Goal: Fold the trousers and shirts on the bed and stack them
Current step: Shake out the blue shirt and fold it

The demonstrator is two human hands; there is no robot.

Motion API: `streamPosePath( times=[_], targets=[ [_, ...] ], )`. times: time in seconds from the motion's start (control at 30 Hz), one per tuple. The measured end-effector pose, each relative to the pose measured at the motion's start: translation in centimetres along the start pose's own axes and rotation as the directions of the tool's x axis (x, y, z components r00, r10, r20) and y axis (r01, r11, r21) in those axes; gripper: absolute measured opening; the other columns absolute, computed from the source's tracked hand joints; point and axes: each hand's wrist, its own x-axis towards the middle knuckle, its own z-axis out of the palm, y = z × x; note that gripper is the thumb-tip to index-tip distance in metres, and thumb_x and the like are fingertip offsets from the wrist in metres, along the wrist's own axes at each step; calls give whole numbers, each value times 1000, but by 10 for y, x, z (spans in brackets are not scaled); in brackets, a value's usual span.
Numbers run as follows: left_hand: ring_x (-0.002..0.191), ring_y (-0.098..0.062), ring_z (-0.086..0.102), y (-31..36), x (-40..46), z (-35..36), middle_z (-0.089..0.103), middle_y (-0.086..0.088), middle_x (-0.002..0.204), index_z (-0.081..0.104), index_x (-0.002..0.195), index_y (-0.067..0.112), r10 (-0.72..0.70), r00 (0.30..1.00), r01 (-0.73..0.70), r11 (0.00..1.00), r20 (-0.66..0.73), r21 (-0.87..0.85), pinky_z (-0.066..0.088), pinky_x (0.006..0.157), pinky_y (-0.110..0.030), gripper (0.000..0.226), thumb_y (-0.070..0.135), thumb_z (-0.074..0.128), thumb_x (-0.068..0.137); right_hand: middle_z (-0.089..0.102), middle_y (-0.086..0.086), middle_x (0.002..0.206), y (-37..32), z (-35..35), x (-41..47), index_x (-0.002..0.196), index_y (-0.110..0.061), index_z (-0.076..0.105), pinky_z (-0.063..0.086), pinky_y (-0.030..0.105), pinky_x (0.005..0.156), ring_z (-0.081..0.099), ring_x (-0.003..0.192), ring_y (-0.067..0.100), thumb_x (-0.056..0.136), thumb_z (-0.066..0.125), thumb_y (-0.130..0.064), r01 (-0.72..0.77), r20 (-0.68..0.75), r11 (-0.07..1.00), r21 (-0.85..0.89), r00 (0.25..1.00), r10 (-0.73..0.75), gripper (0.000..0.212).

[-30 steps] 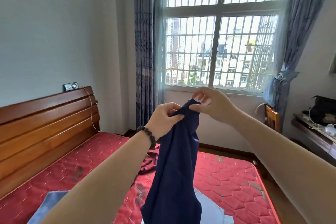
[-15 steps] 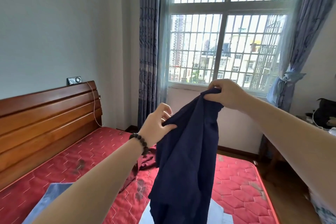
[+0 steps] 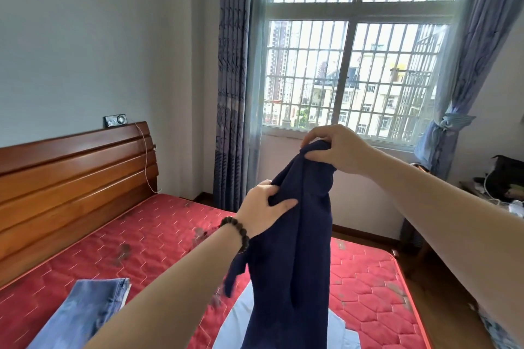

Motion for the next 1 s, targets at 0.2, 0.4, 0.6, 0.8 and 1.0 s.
streamPosePath(
  times=[0.2, 0.4, 0.6, 0.8, 1.0],
  targets=[
    [85, -27, 69, -11, -3, -8, 73, -12, 89, 72, 92, 0, -25, 982, 25, 1000, 189, 4, 55, 79, -45, 37, 35, 74, 81, 62, -25, 89, 18, -27, -7, 101, -29, 70, 42, 13, 71, 57, 82, -8, 86, 68, -20, 8, 47, 991, -133, 999, -2, 18],
    [93, -32, 69, -17, 4, -15, 73, -16, 96, 73, 95, -1, -89, 916, 137, 986, 392, -95, 55, 87, -45, 34, 31, 69, 86, 69, -9, 91, 35, -43, -9, 94, -26, 72, 47, 22, 75, 61, 89, 4, 85, 67, -16, -21, 44, 981, -190, 999, 30, 14],
    [64, -5, 59, -20, 17, -28, 66, 8, 65, 73, 70, 17, 41, 948, -4, 993, 317, -116, 50, 65, -20, 9, 15, 78, 78, 65, -9, 93, 58, -49, -14, 102, -23, 69, 43, 25, 77, 58, 88, 13, 86, 67, -16, -71, -44, 974, -214, 997, 63, 18],
    [45, -3, 30, -27, 27, -27, 32, 12, 45, 40, 46, 16, 113, 993, -113, 994, -39, -5, 26, 45, -17, 50, 32, 69, 83, 67, -4, 85, 68, -50, -19, 90, -22, 69, 45, 25, 69, 60, 81, 14, 86, 67, -20, -107, -94, 981, -161, 991, 93, 5],
    [51, -3, 41, -44, 6, -3, 50, 4, 56, 57, 59, 10, 65, 940, -163, 948, 336, 273, 38, 55, -20, 27, 20, 70, 80, 66, -14, 80, 75, -51, -28, 82, -33, 67, 43, 18, 61, 62, 74, 2, 85, 68, -21, -135, -38, 981, -142, 991, 131, 12]
  ],
)
